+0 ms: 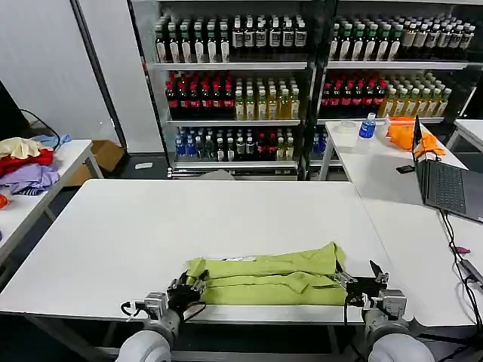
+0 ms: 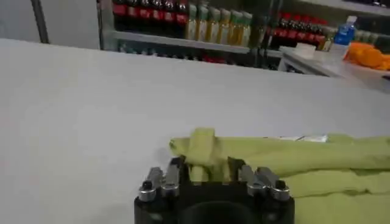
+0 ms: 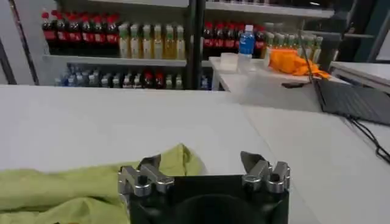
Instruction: Fold and organize the clothes.
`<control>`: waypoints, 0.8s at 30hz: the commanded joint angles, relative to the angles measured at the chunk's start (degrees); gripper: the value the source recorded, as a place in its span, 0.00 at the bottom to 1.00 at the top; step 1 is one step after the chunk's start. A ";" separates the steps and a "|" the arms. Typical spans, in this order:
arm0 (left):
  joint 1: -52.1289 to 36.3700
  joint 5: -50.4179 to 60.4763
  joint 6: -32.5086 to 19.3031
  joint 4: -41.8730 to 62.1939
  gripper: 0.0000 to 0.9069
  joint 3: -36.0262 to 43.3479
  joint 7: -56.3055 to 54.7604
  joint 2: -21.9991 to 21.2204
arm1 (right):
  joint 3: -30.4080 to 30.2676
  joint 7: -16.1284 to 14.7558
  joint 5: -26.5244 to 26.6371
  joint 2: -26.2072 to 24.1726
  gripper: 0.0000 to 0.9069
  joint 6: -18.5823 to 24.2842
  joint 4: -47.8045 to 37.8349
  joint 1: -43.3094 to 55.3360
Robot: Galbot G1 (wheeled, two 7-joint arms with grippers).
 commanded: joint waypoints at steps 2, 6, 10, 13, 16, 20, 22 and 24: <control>1.71 -3.08 -0.90 -0.73 0.02 -1.88 -0.03 -0.51 | 0.28 0.06 0.13 0.02 1.00 0.11 0.38 -0.29; 0.68 -5.36 -0.55 -1.72 0.03 -5.13 0.03 2.79 | 0.62 0.22 0.73 -0.24 1.00 0.12 0.57 -0.11; -0.43 -7.28 -0.54 -1.66 0.03 -8.70 0.34 7.42 | 0.66 0.19 0.98 -0.35 1.00 0.19 0.63 0.11; -1.06 -8.75 -0.57 -0.94 0.02 -11.65 0.69 10.38 | 0.65 0.16 1.13 -0.41 1.00 0.26 0.62 0.50; -1.55 -10.46 -0.56 0.40 0.02 -14.90 1.01 12.75 | 0.76 0.11 1.41 -0.62 1.00 0.28 0.85 0.75; -2.16 -12.59 -0.61 3.09 0.03 -18.65 1.73 15.87 | 1.01 0.11 1.96 -0.99 1.00 0.26 1.13 1.03; -2.43 -13.68 -0.55 3.81 0.03 -20.62 1.95 17.18 | 1.12 0.07 2.35 -1.30 1.00 0.26 1.30 1.18; -2.62 -15.04 -0.44 3.96 0.02 -21.75 1.94 18.18 | 1.22 0.06 2.69 -1.59 1.00 0.26 1.25 1.36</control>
